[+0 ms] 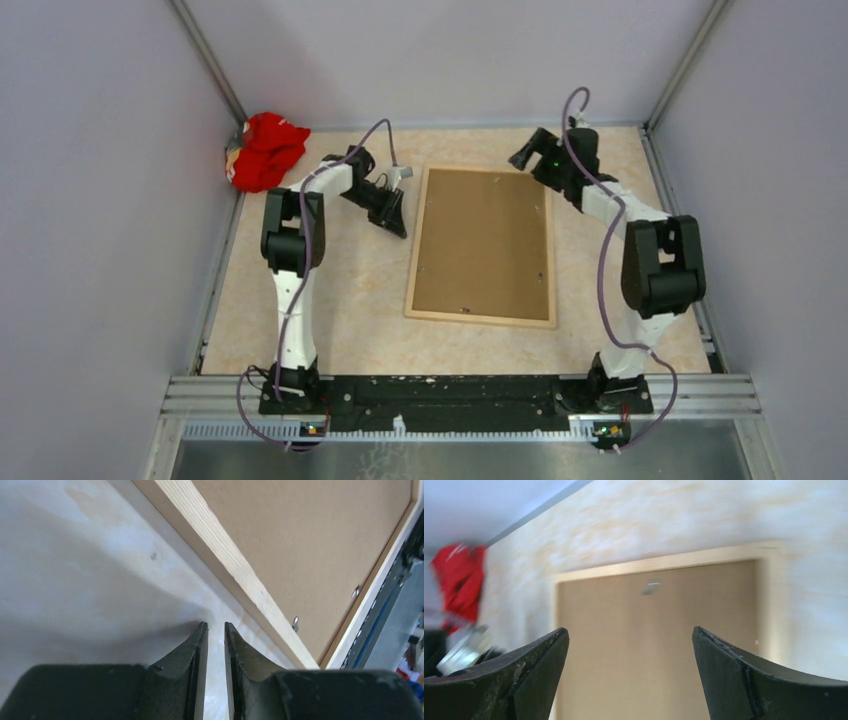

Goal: Put the photo into the frame
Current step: Install the photo frame at the center of the board, then adjust the photo frame at the center of the board.

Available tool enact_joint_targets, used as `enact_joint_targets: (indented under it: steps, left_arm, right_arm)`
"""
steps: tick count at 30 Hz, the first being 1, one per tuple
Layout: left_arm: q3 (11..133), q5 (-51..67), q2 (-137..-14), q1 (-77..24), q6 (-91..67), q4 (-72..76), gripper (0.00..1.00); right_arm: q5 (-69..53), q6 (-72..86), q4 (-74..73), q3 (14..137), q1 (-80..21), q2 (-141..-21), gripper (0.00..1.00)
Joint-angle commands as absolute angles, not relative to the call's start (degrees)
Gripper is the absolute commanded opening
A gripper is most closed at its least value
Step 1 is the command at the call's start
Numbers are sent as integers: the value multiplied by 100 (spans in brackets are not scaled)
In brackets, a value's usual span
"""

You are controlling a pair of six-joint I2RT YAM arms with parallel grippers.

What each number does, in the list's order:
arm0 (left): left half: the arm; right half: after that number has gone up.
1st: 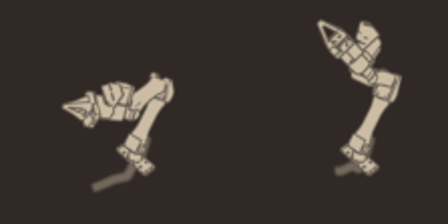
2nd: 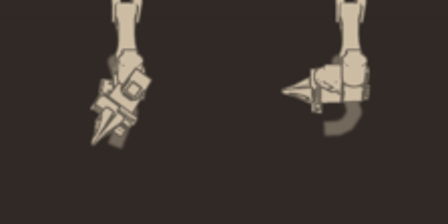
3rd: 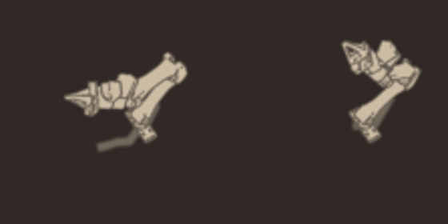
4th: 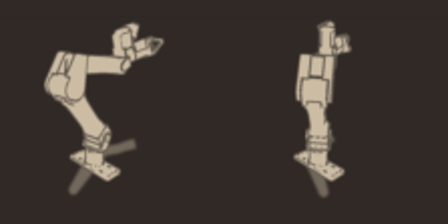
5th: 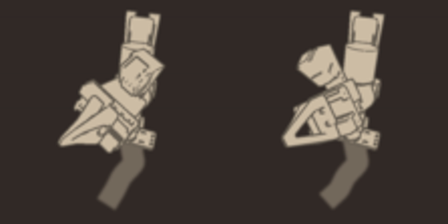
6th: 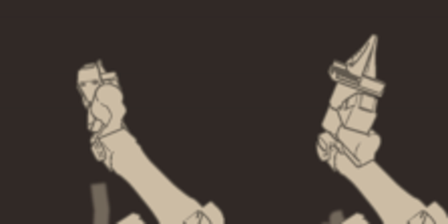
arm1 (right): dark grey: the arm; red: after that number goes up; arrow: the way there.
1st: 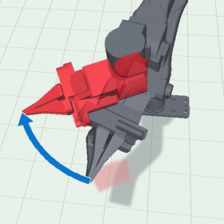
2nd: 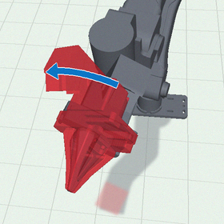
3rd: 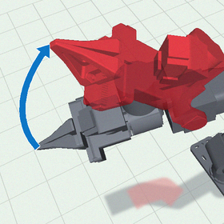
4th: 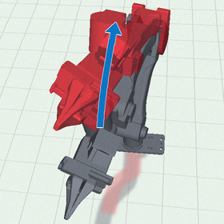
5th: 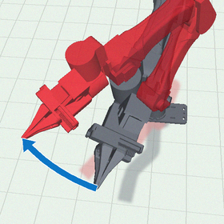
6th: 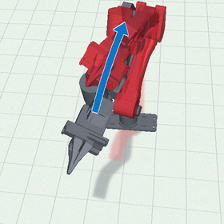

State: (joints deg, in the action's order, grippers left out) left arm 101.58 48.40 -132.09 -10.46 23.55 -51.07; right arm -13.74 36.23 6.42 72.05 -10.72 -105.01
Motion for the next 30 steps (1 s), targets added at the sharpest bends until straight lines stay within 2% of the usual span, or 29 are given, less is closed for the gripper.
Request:
enact_joint_targets:
  steps: [1, 3, 7, 14, 24, 30]
  left_arm:
    - [9553, 4166, -12694, -1184, 2944, -5034, 26]
    - [9296, 3996, -12563, -1305, 3061, -4969, 25]
    - [8842, 3777, -12329, -1589, 3208, -4774, 25]
    - [8436, 3526, -12233, -2061, 3419, -4703, 25]
    - [8419, 3700, -12234, -2806, 3625, -4911, 26]
    - [8467, 3956, -12217, -3285, 3699, -4975, 33]
  right_arm:
    - [123, 3418, -235, 6704, -487, -9920, 95]
    - [221, 3418, -337, 6641, -276, -9973, 97]
    - [-319, 3568, -261, 6700, -54, -10442, 98]
    - [-1510, 3757, -422, 7680, -222, -11655, 98]
    - [-2425, 3785, -1077, 9891, -1364, -13170, 98]
    - [-3227, 3831, -1395, 11218, -2342, -13885, 98]
